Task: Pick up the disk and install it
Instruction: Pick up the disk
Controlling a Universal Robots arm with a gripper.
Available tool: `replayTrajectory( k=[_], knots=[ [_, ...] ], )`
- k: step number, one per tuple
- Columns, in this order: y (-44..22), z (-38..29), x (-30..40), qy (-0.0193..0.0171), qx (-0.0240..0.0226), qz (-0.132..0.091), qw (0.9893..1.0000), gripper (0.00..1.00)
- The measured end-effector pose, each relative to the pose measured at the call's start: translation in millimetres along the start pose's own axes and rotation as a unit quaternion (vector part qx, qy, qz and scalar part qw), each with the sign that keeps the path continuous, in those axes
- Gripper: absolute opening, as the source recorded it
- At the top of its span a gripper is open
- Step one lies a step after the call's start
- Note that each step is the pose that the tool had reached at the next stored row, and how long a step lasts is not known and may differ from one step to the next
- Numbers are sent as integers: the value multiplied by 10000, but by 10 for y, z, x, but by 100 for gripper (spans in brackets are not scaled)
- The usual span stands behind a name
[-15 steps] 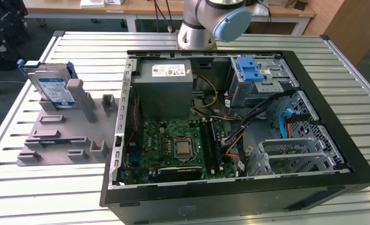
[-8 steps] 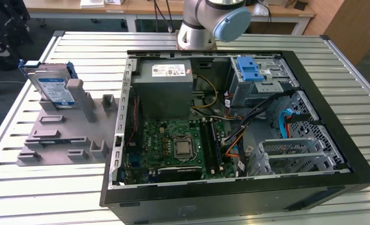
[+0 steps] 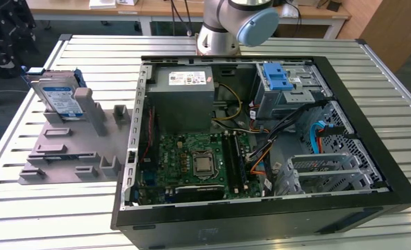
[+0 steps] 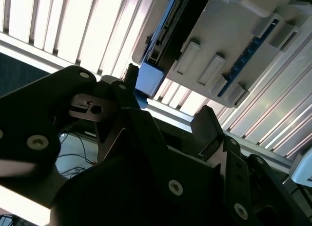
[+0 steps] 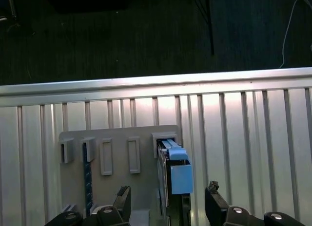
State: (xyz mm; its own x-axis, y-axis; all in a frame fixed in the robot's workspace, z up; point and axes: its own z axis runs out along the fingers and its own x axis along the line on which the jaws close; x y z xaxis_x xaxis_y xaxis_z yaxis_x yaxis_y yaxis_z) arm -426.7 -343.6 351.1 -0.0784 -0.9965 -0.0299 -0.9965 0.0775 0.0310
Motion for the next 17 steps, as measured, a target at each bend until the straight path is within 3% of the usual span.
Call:
replayTrajectory(
  k=[2, 17],
  knots=[
    [0, 19, 0, -16, -1, 0, 10000, 71],
    [-2, 75, 1, -25, -2, 0, 10000, 71]
  ],
)
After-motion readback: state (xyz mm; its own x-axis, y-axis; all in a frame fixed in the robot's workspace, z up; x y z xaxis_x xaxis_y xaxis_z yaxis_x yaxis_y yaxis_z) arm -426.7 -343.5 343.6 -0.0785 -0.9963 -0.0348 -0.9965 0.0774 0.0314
